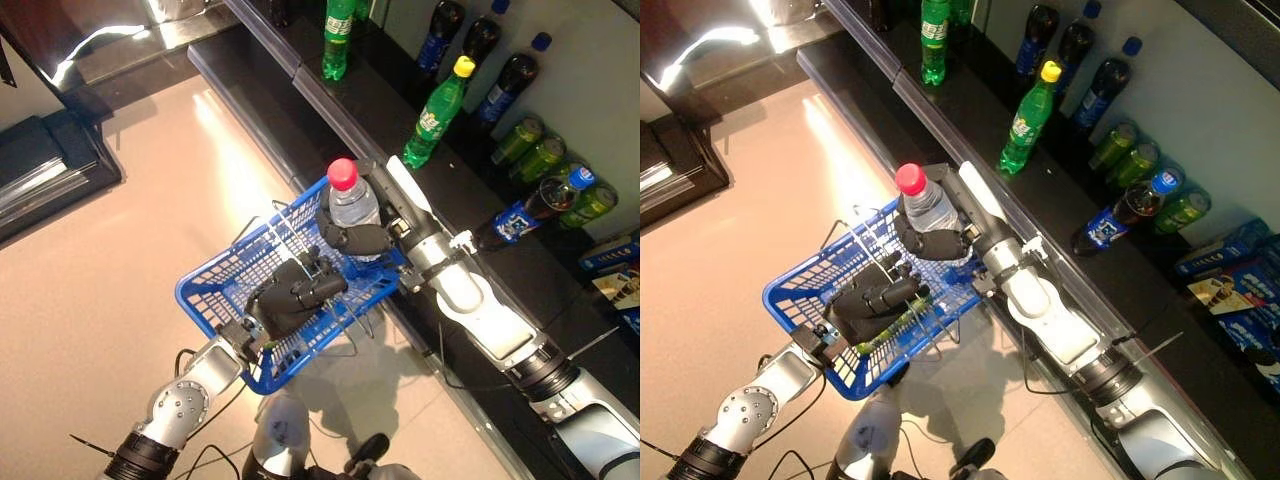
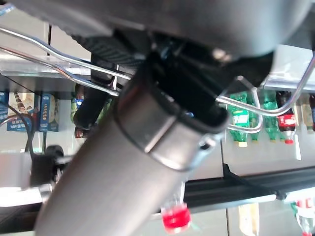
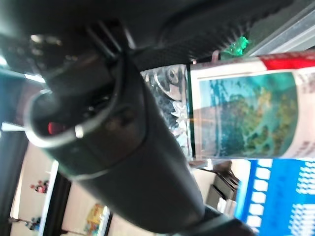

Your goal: Pick up the drink and place into the basket.

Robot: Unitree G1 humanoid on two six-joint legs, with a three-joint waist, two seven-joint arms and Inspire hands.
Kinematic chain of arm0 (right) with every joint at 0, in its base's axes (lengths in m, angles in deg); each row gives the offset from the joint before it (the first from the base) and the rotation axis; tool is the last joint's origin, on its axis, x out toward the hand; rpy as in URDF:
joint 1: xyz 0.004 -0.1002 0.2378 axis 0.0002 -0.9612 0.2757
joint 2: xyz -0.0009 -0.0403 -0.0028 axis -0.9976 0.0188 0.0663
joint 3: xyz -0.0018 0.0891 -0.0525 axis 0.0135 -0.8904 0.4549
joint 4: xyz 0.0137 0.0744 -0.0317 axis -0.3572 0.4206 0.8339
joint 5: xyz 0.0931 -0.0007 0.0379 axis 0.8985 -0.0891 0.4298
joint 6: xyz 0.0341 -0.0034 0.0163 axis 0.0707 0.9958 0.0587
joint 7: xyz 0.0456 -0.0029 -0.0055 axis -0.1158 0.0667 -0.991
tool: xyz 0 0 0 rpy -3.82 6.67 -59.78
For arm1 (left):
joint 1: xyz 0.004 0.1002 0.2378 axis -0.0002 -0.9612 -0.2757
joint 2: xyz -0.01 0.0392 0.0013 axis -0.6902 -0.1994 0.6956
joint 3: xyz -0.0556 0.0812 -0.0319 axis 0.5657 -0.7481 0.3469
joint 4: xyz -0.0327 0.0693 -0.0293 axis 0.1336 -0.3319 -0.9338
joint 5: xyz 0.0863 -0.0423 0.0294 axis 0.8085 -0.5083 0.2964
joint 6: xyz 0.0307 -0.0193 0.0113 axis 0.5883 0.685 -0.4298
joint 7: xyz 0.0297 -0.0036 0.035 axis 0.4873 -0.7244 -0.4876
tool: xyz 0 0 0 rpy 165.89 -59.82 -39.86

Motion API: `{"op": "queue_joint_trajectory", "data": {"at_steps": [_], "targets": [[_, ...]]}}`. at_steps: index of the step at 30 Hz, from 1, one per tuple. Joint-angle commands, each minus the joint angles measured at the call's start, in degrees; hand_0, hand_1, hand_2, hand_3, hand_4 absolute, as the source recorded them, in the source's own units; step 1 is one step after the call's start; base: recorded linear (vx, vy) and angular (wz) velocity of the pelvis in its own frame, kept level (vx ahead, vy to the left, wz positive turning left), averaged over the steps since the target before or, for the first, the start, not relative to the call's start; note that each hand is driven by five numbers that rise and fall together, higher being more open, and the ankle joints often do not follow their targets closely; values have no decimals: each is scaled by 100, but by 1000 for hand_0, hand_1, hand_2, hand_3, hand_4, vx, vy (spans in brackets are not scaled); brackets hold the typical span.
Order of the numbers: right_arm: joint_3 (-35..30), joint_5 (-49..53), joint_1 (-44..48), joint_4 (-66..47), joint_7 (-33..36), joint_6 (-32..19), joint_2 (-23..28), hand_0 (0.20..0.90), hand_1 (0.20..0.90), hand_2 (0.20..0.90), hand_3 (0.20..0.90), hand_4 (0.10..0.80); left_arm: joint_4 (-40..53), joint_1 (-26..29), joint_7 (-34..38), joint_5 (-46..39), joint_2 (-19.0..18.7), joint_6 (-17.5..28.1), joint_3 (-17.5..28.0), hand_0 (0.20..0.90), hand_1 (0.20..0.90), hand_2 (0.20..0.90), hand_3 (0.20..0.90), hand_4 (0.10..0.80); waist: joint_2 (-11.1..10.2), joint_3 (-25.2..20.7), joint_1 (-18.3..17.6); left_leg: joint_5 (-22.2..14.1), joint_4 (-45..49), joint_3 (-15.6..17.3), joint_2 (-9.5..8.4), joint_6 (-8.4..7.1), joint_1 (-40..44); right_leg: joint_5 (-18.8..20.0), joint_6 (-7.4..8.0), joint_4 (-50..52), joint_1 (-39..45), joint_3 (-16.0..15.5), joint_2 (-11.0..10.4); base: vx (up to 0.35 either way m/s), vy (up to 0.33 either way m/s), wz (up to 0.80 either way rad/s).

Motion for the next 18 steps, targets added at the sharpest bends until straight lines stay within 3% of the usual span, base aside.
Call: {"op": "queue_joint_trajectory", "data": {"at_steps": [1,18], "targets": [[329,-82,413,147,404,-982,-155,300,300,300,200,100,1645,847,-1583,-628,507,425,-480,300,300,300,200,100,-111,-1876,-1,-130,-216,-320,180,-60,162,-318,49,264,312,-83,-107,0,-10,14],[592,-276,242,1059,-32,-684,-337,300,300,300,200,100,1835,906,-2096,-333,495,345,-501,300,300,300,200,100,-159,-1910,98,-133,-216,-481,147,-71,135,-332,22,256,318,-131,-85,1,-3,4]]}}
